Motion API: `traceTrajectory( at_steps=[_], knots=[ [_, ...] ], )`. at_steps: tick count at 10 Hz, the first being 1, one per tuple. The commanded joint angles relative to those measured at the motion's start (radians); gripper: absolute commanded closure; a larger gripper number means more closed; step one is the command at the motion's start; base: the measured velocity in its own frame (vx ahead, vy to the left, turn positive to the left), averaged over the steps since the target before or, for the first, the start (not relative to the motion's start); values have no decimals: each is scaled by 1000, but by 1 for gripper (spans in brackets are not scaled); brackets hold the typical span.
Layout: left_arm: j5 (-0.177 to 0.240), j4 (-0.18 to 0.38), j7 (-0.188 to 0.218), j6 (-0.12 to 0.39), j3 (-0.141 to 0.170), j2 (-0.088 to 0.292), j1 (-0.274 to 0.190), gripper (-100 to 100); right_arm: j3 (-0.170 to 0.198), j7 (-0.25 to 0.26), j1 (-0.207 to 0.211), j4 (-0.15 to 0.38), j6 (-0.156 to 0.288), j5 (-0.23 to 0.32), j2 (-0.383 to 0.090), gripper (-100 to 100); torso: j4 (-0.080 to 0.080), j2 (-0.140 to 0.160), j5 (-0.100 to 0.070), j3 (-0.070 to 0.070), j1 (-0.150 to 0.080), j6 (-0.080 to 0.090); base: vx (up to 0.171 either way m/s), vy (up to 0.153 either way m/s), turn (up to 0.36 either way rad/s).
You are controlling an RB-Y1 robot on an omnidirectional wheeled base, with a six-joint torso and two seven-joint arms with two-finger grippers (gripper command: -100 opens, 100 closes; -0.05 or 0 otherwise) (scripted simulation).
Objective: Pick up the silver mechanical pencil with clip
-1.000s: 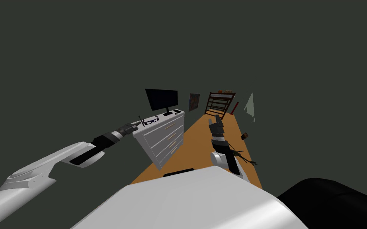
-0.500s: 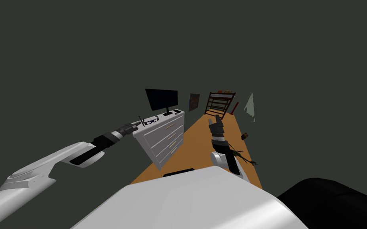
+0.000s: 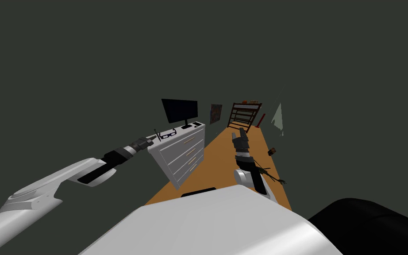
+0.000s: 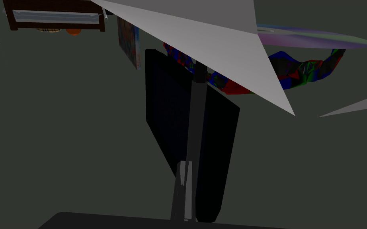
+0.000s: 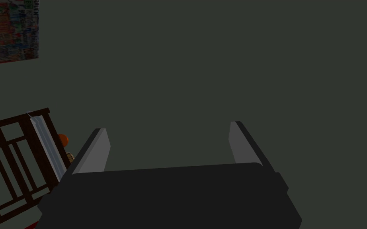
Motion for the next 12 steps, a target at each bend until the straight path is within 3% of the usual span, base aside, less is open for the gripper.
traceTrajectory(
  at_steps=[1, 2, 4, 5, 6, 7, 11, 12],
  knots=[
    [0, 0, 0, 0, 0, 0, 0, 100, 0, 0, 0, 0, 0, 0, 0, 0, 0, 0, 0, 0, 0, 0, 0, 0, 0],
    [0, 0, 0, 0, 0, 0, 0, 100, 0, 0, 0, 0, 0, 0, 0, 0, 0, 0, 0, 0, 0, 0, 0, 0, 0],
    [0, 0, 0, 0, 0, 0, 0, -100, 0, 0, 0, 0, 0, 0, 0, 0, 0, 0, 0, 0, 0, 0, 0, 0, 0],
    [0, 0, 0, 0, 0, 0, 0, 0, 0, 0, 0, 0, 0, 0, 0, 0, 0, 0, 0, 0, 0, 0, 0, 0, 0],
    [0, 0, 0, 0, 0, 0, 0, -100, 0, 0, 0, 0, 0, 0, 0, 0, 0, 0, 0, 0, 0, 0, 0, 0, 0],
    [0, 0, 0, 0, 0, 0, 0, 100, 0, 0, 0, 0, 0, 0, 0, 0, 0, 0, 0, 0, 0, 0, 0, 0, 0],
    [0, 0, 0, 0, 0, 0, 0, 100, 0, 0, 0, 0, 0, 0, 0, 0, 0, 0, 0, 0, 0, 0, 0, 0, 0],
    [0, 0, 0, 0, 0, 0, 0, 0, 0, 0, 0, 0, 0, 0, 0, 0, 0, 0, 0, 0, 0, 0, 0, 0, 0]
  ],
)
